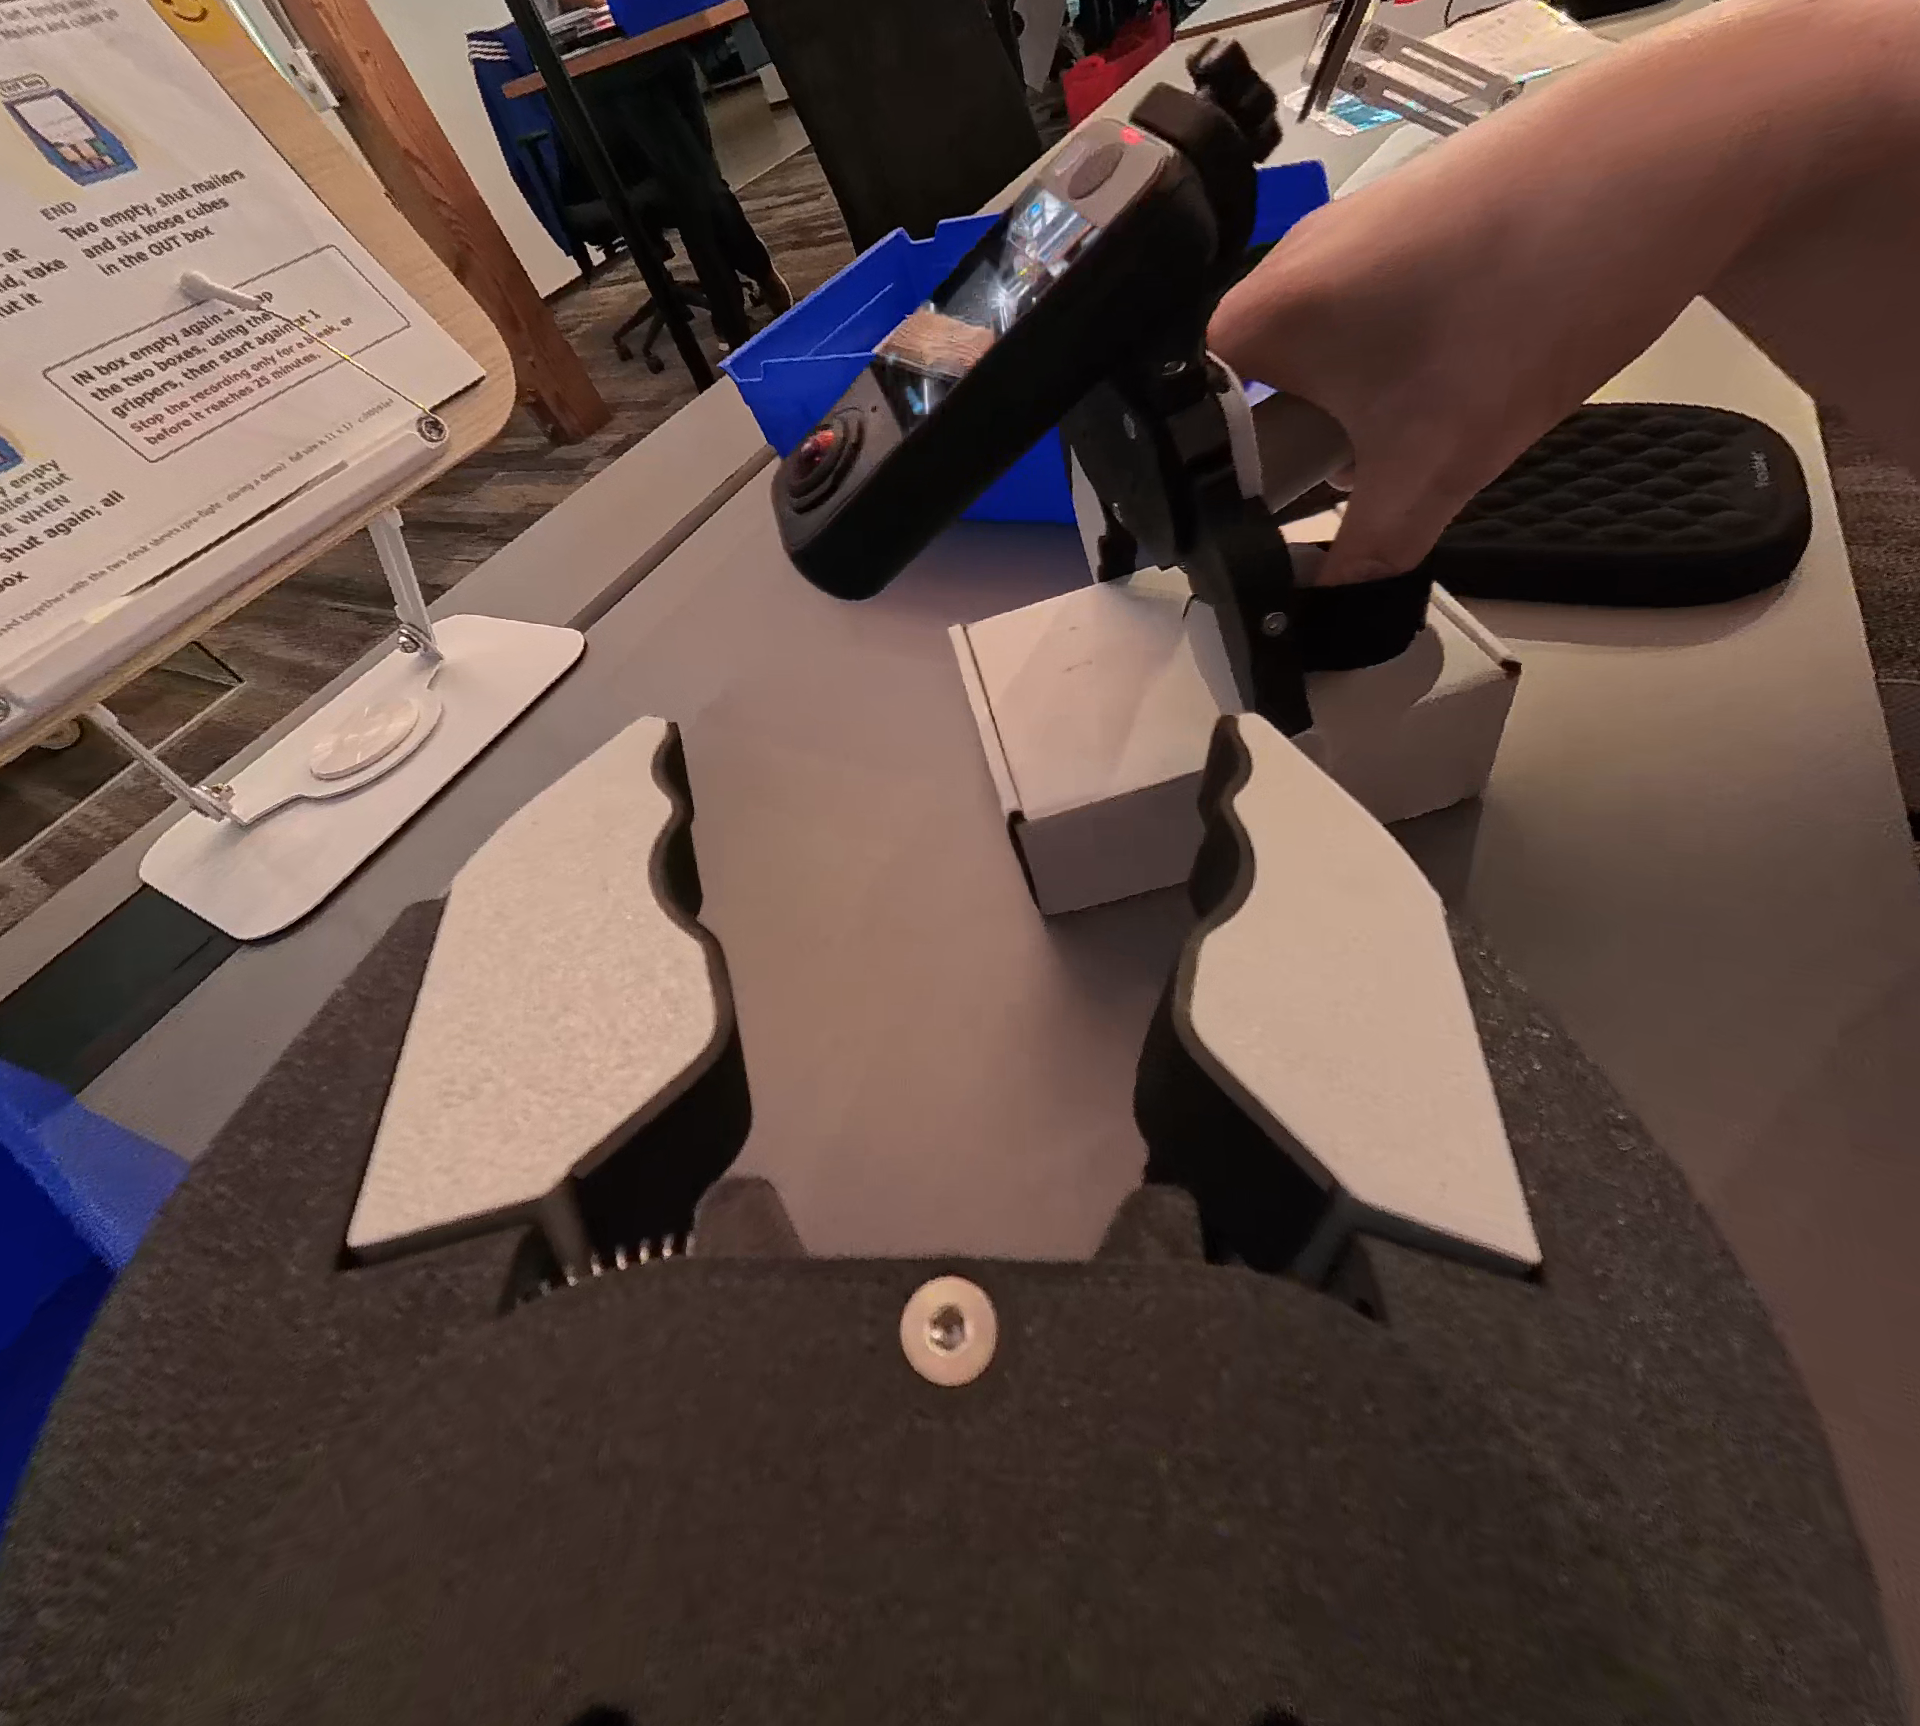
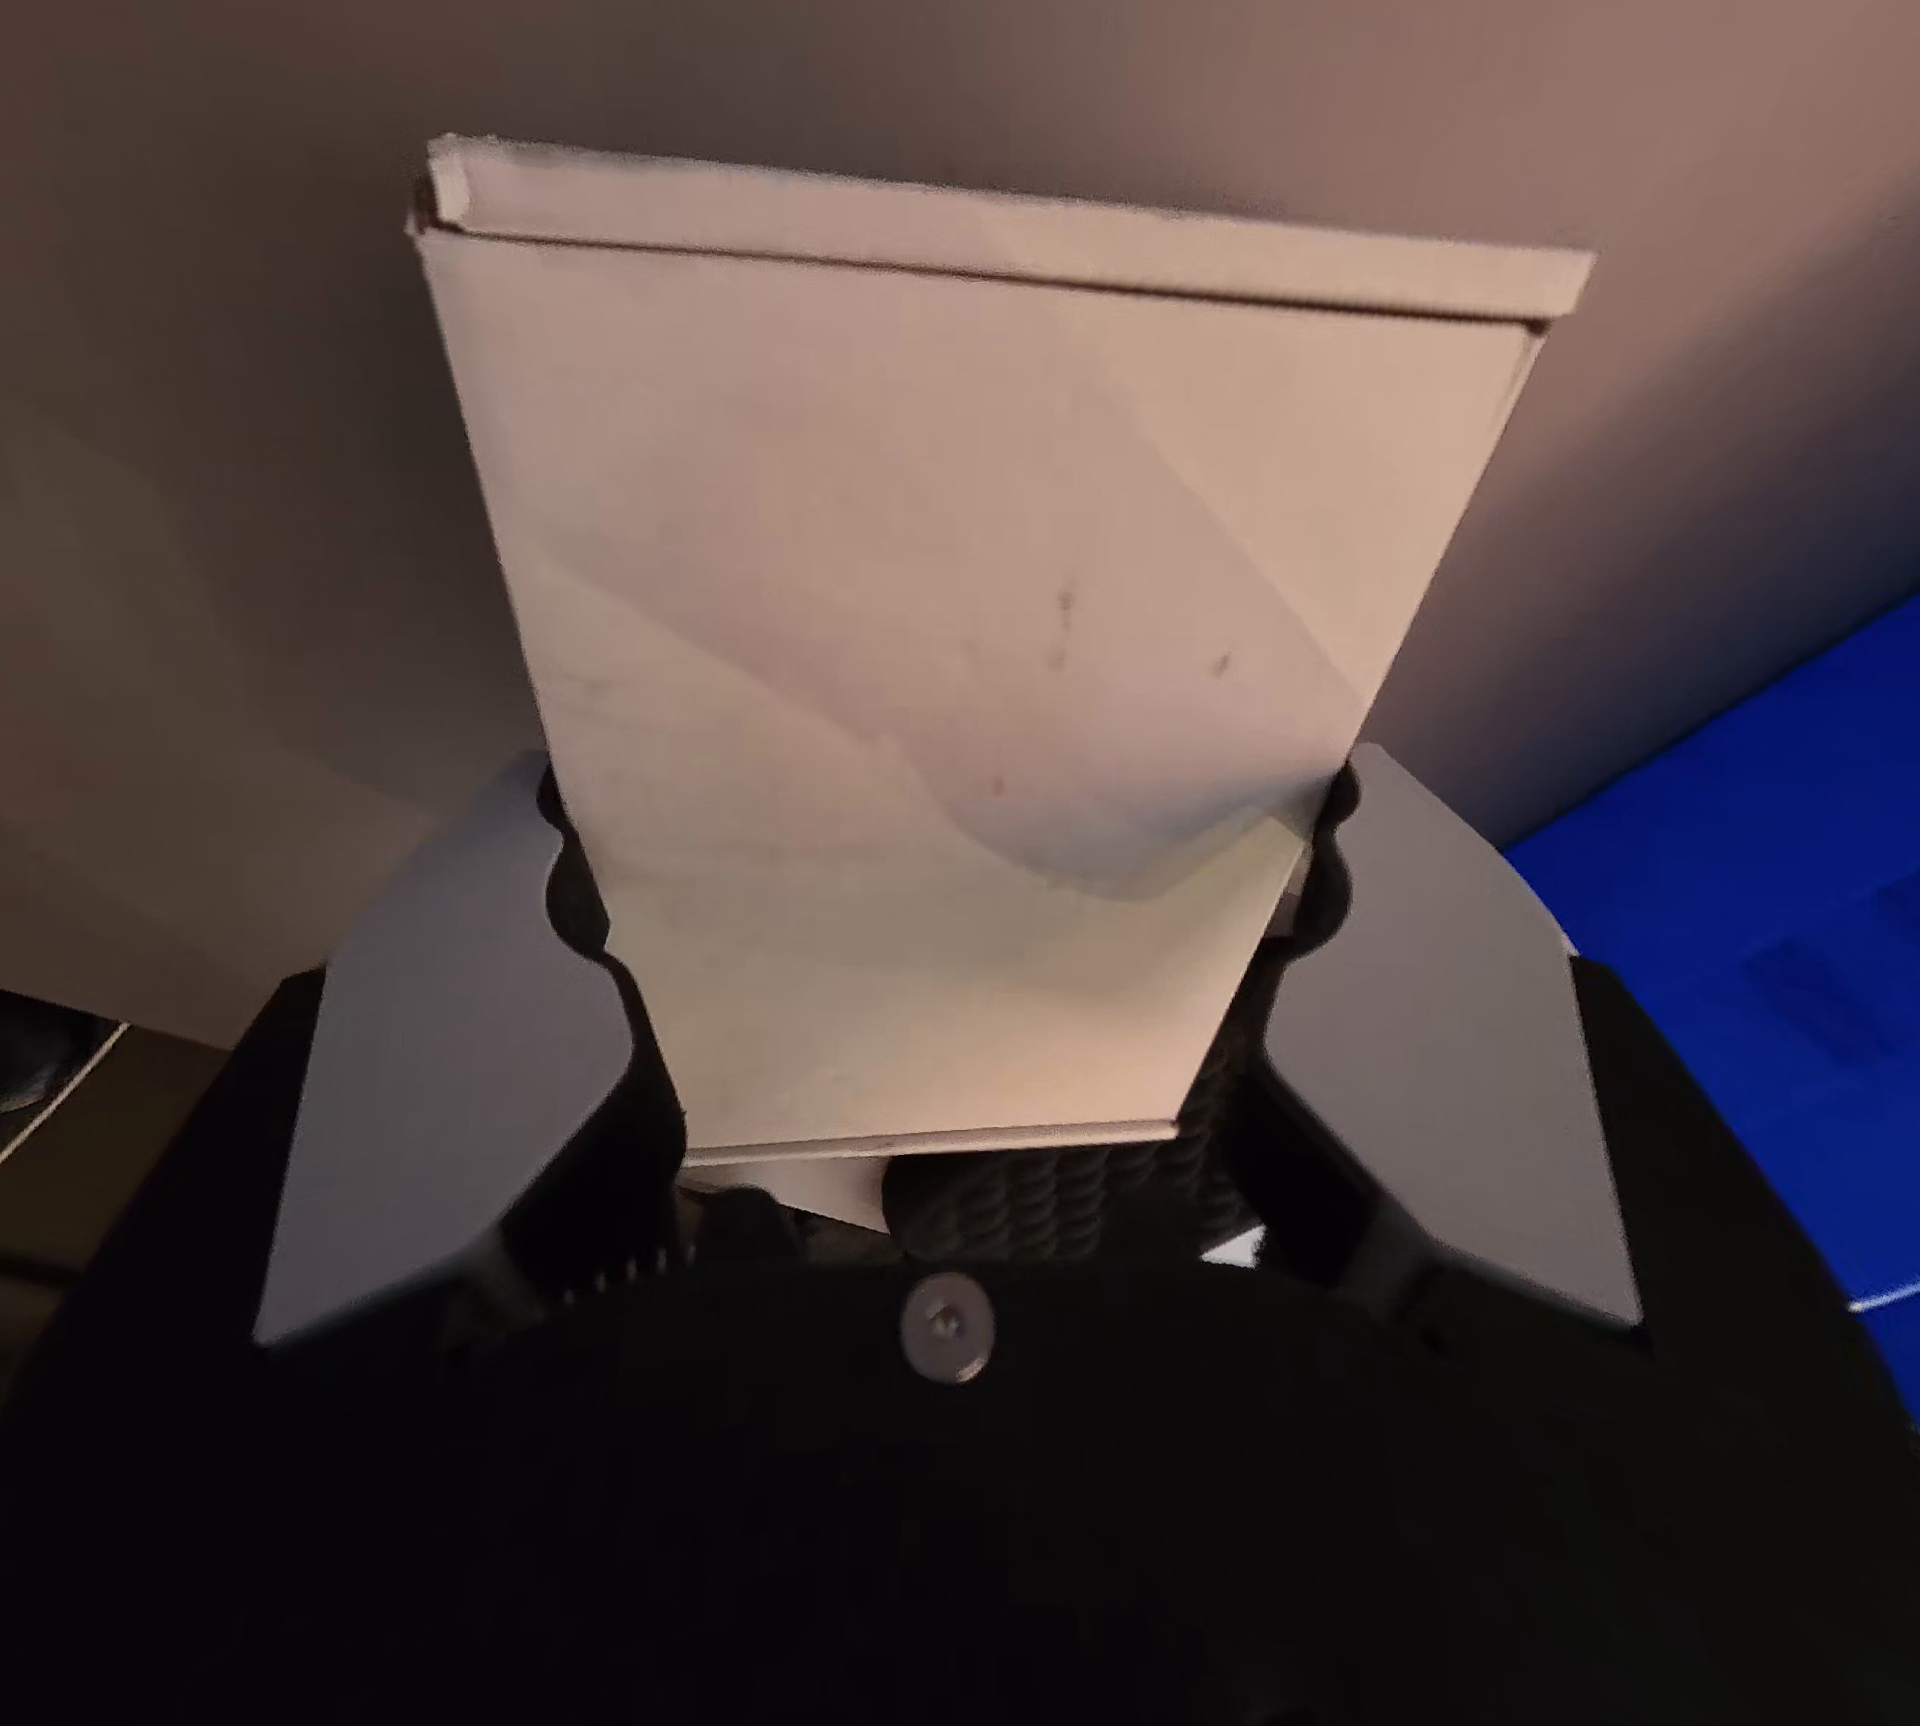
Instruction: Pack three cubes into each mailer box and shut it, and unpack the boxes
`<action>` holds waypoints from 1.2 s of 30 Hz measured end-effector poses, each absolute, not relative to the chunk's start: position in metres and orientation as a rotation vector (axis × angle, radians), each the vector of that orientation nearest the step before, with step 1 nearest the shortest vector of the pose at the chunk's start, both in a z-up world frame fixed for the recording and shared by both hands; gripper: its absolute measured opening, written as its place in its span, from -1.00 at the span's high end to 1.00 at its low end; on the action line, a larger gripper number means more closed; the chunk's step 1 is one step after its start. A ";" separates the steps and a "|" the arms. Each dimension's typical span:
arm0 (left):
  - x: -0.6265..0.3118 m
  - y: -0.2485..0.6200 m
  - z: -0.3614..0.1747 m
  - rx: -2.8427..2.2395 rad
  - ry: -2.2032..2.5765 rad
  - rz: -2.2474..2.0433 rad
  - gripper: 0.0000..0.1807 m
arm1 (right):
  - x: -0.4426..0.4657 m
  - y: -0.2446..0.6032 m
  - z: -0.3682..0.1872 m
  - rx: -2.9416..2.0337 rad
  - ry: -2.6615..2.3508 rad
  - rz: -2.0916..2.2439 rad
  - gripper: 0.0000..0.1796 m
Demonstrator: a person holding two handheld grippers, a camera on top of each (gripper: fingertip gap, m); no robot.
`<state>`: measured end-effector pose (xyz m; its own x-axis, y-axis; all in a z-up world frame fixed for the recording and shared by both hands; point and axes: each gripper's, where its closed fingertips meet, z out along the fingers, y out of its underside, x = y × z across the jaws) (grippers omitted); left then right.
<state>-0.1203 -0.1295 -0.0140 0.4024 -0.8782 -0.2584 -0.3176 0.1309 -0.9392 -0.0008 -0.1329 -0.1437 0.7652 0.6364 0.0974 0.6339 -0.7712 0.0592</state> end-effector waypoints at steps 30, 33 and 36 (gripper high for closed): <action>-0.123 -0.129 -0.012 -1.435 1.137 -0.576 -0.05 | -0.016 -0.115 -0.147 3.064 0.813 -0.017 -0.48; -0.123 -0.129 -0.014 -1.440 1.143 -0.572 -0.05 | -0.014 -0.117 -0.147 3.058 0.798 -0.014 -0.48; -0.122 -0.129 -0.014 -1.443 1.145 -0.571 -0.05 | -0.014 -0.117 -0.146 3.057 0.786 -0.029 -0.47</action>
